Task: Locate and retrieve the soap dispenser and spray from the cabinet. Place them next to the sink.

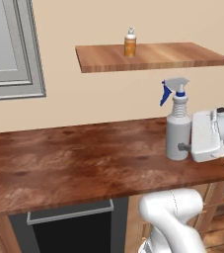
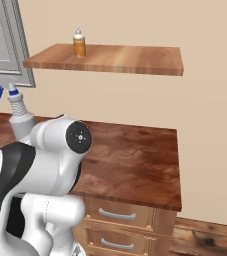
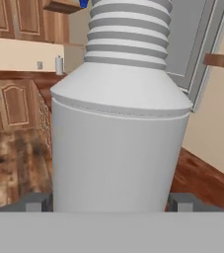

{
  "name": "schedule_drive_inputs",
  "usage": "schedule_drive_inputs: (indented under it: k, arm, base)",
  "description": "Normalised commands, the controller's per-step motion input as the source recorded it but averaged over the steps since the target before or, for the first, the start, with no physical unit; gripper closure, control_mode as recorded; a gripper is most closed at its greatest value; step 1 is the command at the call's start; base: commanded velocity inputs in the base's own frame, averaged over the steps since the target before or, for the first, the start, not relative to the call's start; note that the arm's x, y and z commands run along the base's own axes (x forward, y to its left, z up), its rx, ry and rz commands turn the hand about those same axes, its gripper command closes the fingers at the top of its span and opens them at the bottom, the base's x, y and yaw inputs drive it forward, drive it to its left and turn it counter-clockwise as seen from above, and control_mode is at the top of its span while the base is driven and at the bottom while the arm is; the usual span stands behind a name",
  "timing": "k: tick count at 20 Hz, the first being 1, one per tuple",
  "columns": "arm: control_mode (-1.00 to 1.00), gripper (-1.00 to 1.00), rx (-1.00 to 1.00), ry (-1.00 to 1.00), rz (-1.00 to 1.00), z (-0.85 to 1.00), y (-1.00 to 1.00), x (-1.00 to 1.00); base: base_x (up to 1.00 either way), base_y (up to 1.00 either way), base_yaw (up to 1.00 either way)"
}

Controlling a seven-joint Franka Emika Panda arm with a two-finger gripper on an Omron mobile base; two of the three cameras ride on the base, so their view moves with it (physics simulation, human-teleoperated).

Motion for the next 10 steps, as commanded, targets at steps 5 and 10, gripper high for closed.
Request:
schedule_drive_inputs:
  k: [5,10]
  arm:
    - [-1.00,1.00,0.02,-0.01,0.01,-0.02,0.00,0.01]
    - [-1.00,1.00,0.00,-0.01,0.00,0.00,0.00,0.00]
  base:
    - [0.00,0.00,0.00]
    - [0.00,0.00,0.00]
